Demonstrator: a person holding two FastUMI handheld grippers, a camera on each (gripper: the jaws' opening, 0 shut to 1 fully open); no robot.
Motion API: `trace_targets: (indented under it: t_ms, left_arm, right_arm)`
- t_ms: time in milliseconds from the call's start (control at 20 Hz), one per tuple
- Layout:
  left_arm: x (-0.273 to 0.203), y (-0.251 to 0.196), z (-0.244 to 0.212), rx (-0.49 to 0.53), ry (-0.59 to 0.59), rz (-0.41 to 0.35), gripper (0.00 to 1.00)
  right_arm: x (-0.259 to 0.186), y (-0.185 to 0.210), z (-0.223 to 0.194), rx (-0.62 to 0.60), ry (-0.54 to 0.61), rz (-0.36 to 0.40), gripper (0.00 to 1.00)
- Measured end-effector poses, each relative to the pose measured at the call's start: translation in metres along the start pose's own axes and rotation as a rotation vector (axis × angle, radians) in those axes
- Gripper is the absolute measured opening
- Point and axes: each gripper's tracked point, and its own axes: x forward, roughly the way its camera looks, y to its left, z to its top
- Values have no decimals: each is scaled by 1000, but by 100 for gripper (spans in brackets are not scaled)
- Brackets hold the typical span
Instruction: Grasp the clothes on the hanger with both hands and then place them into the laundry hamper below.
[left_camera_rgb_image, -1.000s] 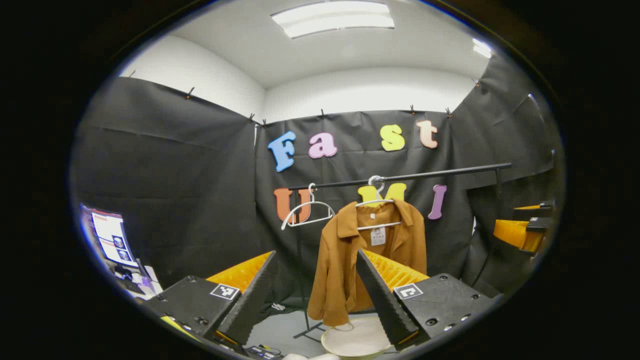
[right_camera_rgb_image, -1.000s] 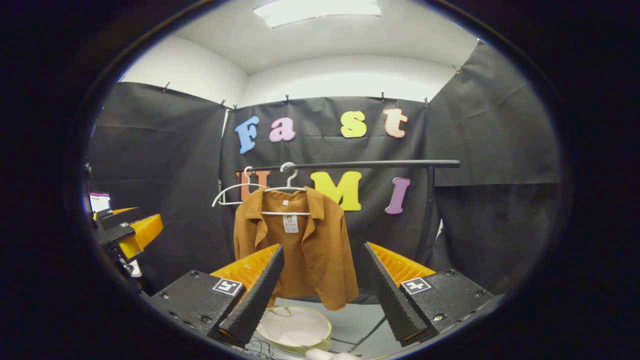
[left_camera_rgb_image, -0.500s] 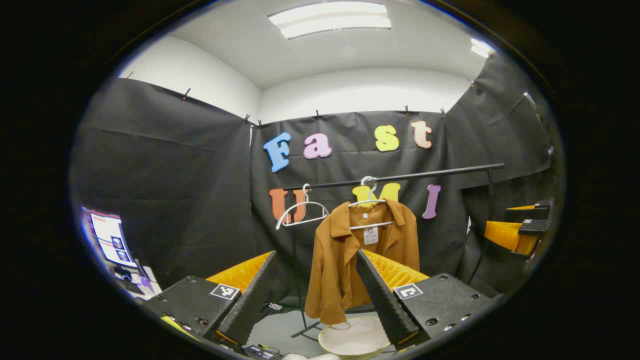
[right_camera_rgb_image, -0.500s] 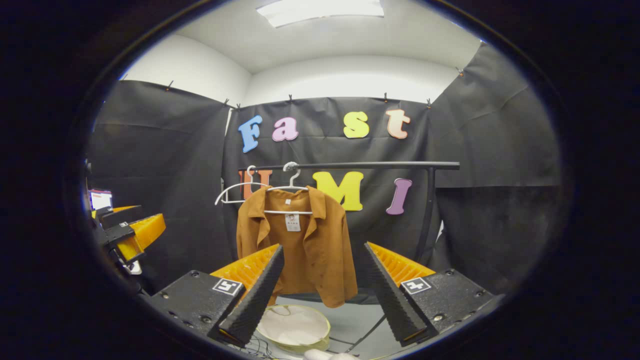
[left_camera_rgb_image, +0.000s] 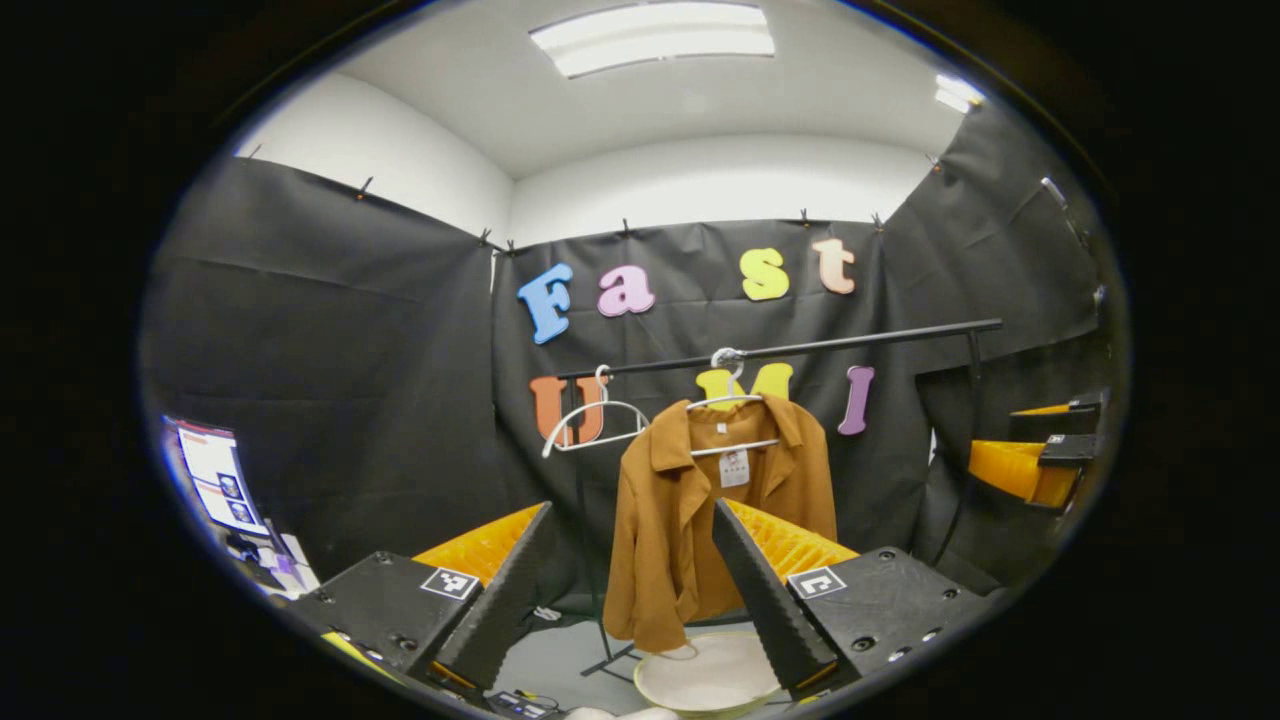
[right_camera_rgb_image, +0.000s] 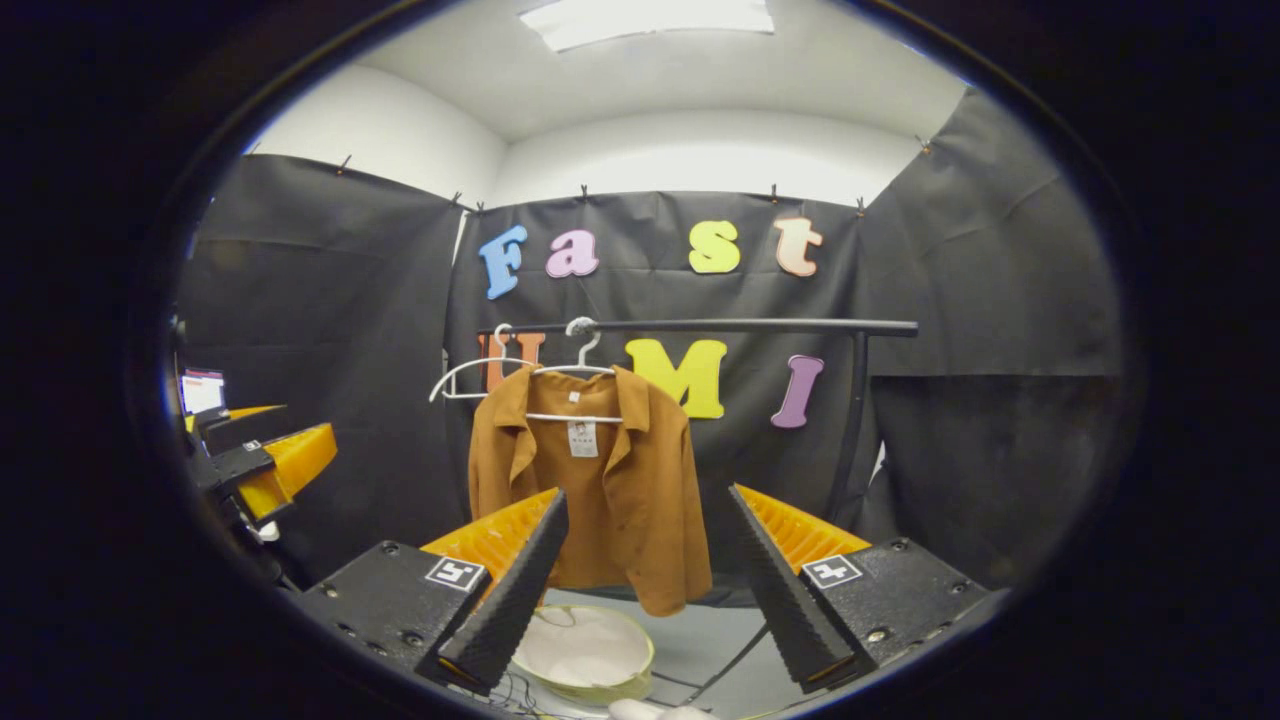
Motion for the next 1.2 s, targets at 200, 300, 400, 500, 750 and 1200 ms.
trace_targets:
  t_ms: [200, 300, 400, 500, 750, 1200]
  left_arm:
    - [26, -12, -10, 8, -27, -1, 100]
    - [44, -18, -20, 22, -20, 10, 100]
    - [63, -30, -33, 36, -11, 8, 100]
    - [86, -45, -51, 51, 7, -12, 100]
    - [156, -65, -82, 90, -10, -5, 98]
    - [281, -58, -112, 68, 4, 87, 99]
  right_arm:
    - [11, -5, -18, 11, 26, 12, 100]
    - [30, -10, -30, 17, 45, 26, 100]
    - [60, -10, -33, 24, 53, 43, 100]
    - [90, -12, -35, 27, 55, 57, 99]
    - [176, -14, -49, 45, 88, 108, 99]
    - [319, 3, -54, 47, 108, 196, 100]
